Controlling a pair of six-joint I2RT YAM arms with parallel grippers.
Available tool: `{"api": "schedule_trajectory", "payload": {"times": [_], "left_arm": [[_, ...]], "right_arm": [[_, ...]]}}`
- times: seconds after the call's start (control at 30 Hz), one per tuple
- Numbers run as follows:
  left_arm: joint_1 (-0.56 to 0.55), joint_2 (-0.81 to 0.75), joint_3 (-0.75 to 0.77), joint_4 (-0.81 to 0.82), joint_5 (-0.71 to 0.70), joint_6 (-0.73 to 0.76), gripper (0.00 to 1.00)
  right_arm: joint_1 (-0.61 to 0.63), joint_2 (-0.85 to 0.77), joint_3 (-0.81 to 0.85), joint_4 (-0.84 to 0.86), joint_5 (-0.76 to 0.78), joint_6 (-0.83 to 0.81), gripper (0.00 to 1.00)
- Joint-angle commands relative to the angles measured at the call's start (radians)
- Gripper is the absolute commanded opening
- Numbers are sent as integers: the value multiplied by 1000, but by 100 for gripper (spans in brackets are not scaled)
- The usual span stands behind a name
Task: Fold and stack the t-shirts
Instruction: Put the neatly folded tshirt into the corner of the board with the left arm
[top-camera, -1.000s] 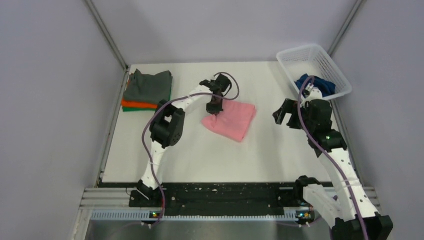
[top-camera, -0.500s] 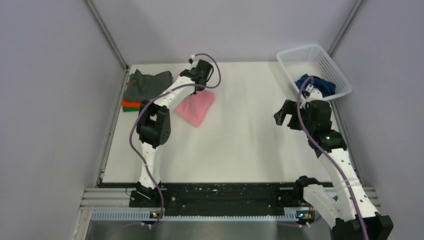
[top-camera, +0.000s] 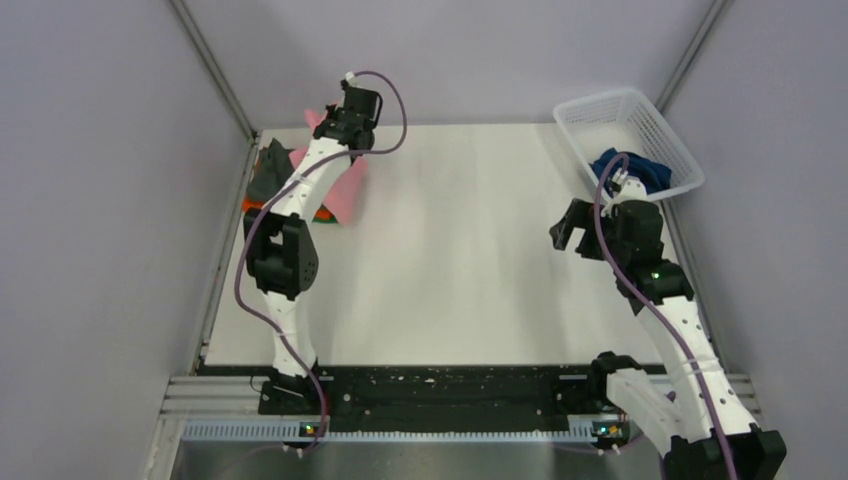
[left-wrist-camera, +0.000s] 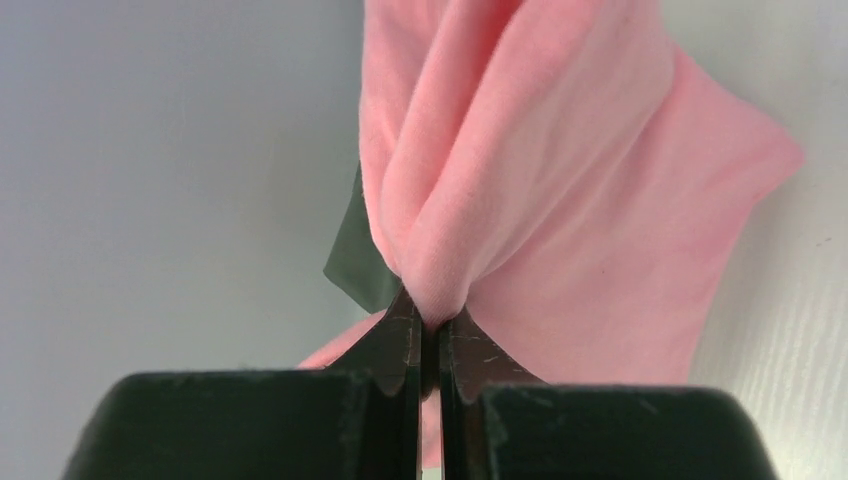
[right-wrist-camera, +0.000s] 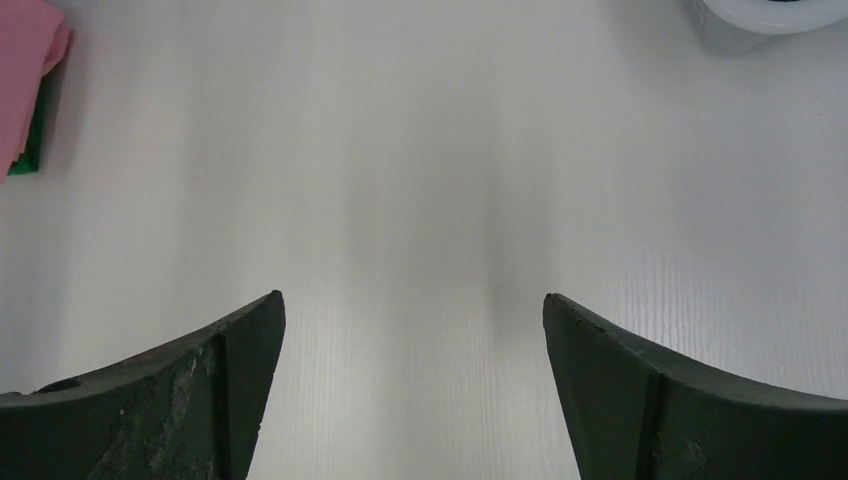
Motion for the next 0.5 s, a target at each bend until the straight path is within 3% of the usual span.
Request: {"api": "schedule_trajectory", "payload": {"times": [0.0,0.47], "left_arm": [[17,-99,137,-26,98,-2,0],[140,-121,166,-122,325,-109,0]], "right_arm": [[-6,1,1,27,20,-12,99],[-6,5,0,27,40,-13,99]]}}
